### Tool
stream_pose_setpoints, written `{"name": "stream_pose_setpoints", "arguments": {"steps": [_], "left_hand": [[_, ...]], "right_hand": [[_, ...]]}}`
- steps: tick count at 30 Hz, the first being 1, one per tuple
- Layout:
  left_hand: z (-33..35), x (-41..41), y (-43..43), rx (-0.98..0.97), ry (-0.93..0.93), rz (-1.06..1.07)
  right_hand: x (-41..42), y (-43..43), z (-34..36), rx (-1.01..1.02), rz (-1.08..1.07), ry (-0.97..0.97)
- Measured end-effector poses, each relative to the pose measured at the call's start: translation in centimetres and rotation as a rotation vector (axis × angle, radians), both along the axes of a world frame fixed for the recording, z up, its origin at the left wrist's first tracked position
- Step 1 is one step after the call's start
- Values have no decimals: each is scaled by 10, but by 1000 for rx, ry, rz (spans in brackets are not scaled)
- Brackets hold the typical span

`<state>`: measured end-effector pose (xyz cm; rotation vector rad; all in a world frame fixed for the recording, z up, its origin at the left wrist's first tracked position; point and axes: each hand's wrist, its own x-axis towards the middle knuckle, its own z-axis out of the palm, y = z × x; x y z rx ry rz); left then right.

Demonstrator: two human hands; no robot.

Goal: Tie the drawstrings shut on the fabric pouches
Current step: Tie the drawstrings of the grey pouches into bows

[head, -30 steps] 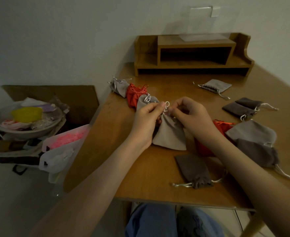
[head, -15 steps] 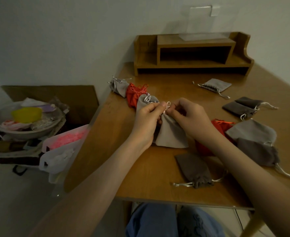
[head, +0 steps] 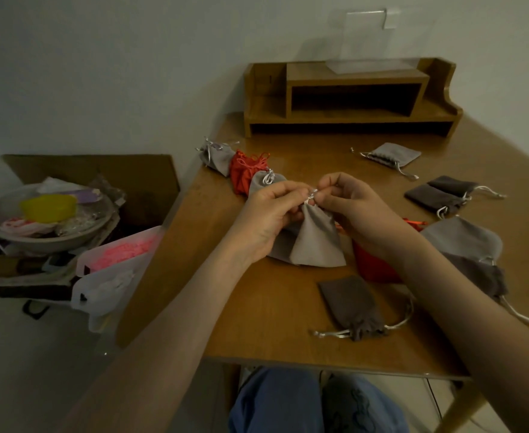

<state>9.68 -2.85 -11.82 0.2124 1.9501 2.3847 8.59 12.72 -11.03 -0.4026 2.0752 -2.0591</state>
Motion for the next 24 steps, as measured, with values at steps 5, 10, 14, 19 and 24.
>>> {"name": "stream_pose_setpoints", "arguments": {"steps": [5, 10, 14, 19, 24], "left_hand": [[1, 1, -2, -101, 47, -61], [-1, 1, -3, -128, 24, -78], [-3, 0, -2, -181, 22, -88], [-8, 0, -2, -426, 134, 38], [-13, 2, 3, -780, 338, 224]], "right_hand": [[-1, 1, -2, -21, 27, -61], [-1, 3, -2, 54, 78, -39], [-1, 4, -3, 135, 32, -25], [0, 0, -6, 283, -68, 120], [-2, -6, -11, 453, -110, 295]]}}
